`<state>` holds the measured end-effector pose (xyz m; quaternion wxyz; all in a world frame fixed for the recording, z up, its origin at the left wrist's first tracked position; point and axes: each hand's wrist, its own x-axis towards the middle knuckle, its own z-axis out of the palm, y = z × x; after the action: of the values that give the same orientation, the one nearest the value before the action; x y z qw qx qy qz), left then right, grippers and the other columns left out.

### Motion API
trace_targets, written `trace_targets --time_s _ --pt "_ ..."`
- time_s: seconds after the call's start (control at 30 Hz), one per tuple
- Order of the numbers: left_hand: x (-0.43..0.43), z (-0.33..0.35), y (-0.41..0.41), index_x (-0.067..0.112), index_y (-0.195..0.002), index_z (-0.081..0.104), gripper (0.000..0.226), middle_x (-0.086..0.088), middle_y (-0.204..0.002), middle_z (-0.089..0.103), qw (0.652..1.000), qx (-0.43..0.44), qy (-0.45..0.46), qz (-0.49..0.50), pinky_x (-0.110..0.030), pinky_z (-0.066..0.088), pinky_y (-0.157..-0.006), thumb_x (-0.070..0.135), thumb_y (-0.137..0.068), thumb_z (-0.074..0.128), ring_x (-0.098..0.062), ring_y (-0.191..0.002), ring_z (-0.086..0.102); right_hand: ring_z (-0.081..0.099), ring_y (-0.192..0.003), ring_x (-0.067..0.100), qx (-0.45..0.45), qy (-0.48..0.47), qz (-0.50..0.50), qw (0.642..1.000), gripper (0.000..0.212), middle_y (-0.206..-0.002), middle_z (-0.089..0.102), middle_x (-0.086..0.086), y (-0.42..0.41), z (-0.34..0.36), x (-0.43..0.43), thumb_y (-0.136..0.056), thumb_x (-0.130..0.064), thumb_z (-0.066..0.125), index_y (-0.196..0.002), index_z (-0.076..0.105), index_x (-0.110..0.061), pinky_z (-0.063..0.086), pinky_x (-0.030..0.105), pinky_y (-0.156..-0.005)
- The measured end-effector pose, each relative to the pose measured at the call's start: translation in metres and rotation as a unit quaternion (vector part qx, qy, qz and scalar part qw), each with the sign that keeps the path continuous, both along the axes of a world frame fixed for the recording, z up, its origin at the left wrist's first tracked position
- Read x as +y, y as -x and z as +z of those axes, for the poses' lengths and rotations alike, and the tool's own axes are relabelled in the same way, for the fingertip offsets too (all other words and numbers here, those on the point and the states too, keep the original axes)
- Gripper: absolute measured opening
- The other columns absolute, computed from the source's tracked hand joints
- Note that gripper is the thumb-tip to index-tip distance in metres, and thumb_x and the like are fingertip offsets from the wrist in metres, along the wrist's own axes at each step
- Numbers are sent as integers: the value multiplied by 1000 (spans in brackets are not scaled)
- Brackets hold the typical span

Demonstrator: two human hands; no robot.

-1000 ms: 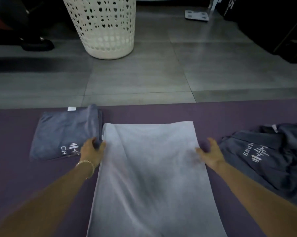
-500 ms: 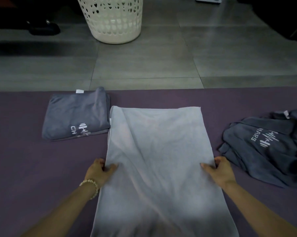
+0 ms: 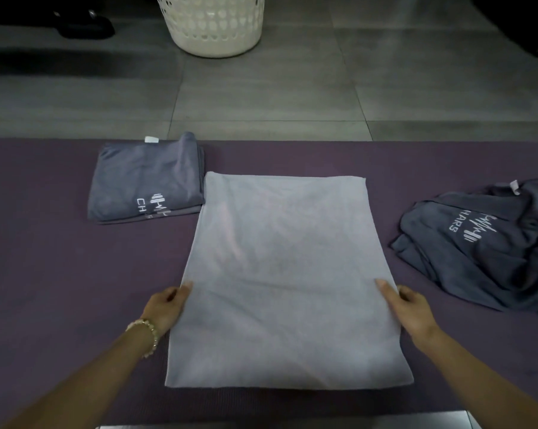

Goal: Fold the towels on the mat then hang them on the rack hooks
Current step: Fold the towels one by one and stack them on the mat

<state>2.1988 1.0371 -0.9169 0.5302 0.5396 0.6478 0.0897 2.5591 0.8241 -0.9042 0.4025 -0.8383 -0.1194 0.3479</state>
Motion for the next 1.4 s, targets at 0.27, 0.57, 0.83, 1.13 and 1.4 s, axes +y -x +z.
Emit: trace_targets --time_s 0.27,0.57,0.83,1.13,1.4 --pt "-41 11 19 17 -98 72 31 7 -92 74 990 -49 63 -116 -19 53 -69 42 -79 69 -9 -86 70 69 -88 10 76 41 100 991 22 -91 74 -6 31 2 -56 -80 -32 74 -94 74 -14 52 17 -69" --pt "-71 17 42 12 -99 63 26 3 -92 68 998 -28 -20 -48 -20 48 -68 35 -86 64 -13 -84 64 65 -78 13 57 -18 -20 998 18 -90 72 3 66 12 -85 -86 -27 67 -90 69 -9 47 20 -60" --pt "-39 29 12 10 -56 41 43 7 -48 36 981 -29 -191 -18 -15 26 -42 25 -87 66 -5 -44 32 61 -63 4 -14 -92 -24 995 28 -72 67 1 46 29 -39 -89 -27 65 -81 68 0 48 11 -53" --pt "48 -6 -27 -2 -113 51 75 -22 -124 50 990 70 -113 53 -44 44 -96 57 -72 71 -32 -109 52 52 -98 19 -76 11 -18 997 48 -110 51 4 -22 -6 46 -78 -40 75 -102 48 -8 39 28 -83" --pt "77 -7 -55 3 -124 51 84 -7 -116 62 993 112 -24 -25 -38 49 -91 59 -67 74 -29 -106 60 39 -131 31 -73 153 29 985 89 -144 33 13 -41 -19 78 -72 -50 77 -137 38 -3 37 45 -108"
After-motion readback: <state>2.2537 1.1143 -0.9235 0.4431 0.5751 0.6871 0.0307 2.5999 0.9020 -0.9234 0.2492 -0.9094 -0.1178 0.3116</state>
